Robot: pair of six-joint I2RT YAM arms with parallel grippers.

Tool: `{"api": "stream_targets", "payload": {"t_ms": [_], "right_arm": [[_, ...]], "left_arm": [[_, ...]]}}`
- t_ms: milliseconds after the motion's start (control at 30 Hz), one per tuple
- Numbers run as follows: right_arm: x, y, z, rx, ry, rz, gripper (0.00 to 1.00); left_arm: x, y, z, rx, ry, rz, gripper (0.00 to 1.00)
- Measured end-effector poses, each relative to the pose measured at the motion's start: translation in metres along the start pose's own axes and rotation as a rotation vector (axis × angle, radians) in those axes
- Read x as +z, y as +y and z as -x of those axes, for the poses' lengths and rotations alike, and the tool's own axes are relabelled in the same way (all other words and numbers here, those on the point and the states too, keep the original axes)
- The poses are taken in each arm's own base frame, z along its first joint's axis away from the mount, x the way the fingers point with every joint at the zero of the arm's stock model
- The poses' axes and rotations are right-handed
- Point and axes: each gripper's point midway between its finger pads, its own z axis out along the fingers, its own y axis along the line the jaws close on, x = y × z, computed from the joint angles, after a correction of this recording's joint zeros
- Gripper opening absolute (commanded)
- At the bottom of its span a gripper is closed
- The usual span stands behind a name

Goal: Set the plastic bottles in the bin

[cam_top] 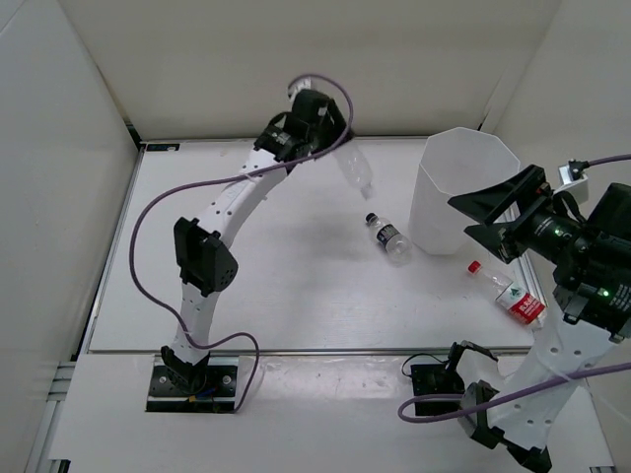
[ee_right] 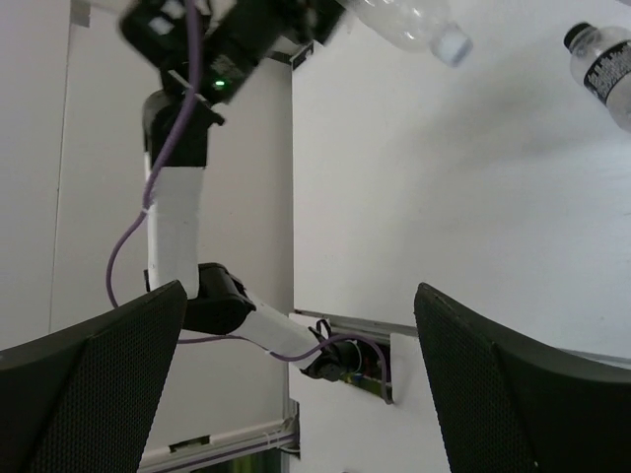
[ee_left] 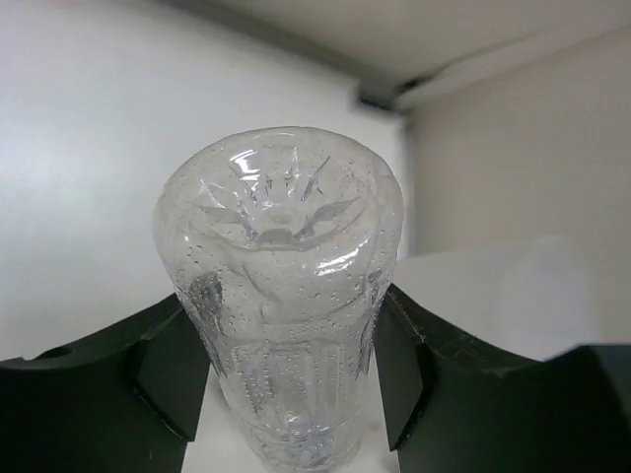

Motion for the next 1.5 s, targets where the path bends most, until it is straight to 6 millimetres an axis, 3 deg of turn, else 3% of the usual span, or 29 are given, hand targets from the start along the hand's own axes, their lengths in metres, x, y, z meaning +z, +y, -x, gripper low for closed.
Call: {"api": "stream_targets", "payload": {"t_ms": [167,233,267,333,400,467,567,667,700,733,800,933,1033,1100,1233,1333,1400,1500], "right_arm": [[-0.021,0.031,-0.004,-0.111,-0.075,0.037,1.00],[-0.029,0.043,-0.008,-0.158,-0.104,0.056,1.00],[-0.033,0.048,-0.009,-0.179,-0.115,0.065,1.00],[-0.040,0.057,-0.012,-0.217,-0.138,0.078,1.00],[-0.049,0.070,-0.010,-0.266,-0.183,0.081,1.00],[-0.058,0.082,-0.005,-0.336,-0.251,0.082,1.00],[-0.069,0.084,-0.009,-0.395,-0.326,0.057,1.00],[-0.074,0.077,-0.019,-0.415,-0.351,0.036,1.00],[-0.074,0.074,-0.021,-0.416,-0.353,0.028,1.00],[-0.074,0.073,-0.022,-0.418,-0.355,0.023,1.00],[-0.072,0.068,-0.020,-0.419,-0.352,0.010,1.00],[-0.060,0.046,-0.009,-0.369,-0.331,-0.048,1.00],[-0.047,0.011,0.007,-0.291,-0.331,-0.158,1.00],[-0.040,-0.019,0.015,-0.230,-0.333,-0.256,1.00],[-0.028,-0.089,0.020,-0.083,-0.330,-0.468,1.00],[-0.020,-0.139,0.010,0.070,-0.325,-0.597,1.00],[-0.013,-0.174,-0.005,0.197,-0.315,-0.675,1.00],[-0.004,-0.221,-0.034,0.449,-0.308,-0.782,1.00]], "left_arm": [[-0.086,-0.116,0.119,0.015,-0.364,-0.373,0.47],[-0.117,-0.154,0.141,0.040,-0.475,-0.519,0.49],[-0.127,-0.169,0.143,0.056,-0.512,-0.574,0.51],[-0.137,-0.194,0.132,0.091,-0.551,-0.656,0.52],[-0.132,-0.217,0.105,0.134,-0.549,-0.714,0.54],[-0.118,-0.239,0.071,0.176,-0.533,-0.770,0.55],[-0.080,-0.251,0.006,0.271,-0.464,-0.783,0.56],[-0.046,-0.255,-0.055,0.376,-0.399,-0.779,0.61],[-0.038,-0.254,-0.071,0.407,-0.383,-0.775,0.87],[-0.030,-0.251,-0.088,0.451,-0.364,-0.764,1.00],[-0.022,-0.247,-0.108,0.505,-0.344,-0.751,1.00],[-0.028,-0.250,-0.100,0.547,-0.400,-0.730,1.00],[-0.040,-0.245,-0.070,0.555,-0.469,-0.674,1.00],[-0.054,-0.230,-0.045,0.554,-0.494,-0.610,1.00],[-0.120,-0.184,0.031,0.524,-0.576,-0.472,1.00],[-0.200,-0.140,0.086,0.464,-0.677,-0.391,1.00],[-0.260,-0.117,0.102,0.416,-0.728,-0.388,1.00],[-0.335,-0.087,0.097,0.358,-0.748,-0.430,1.00]]}}
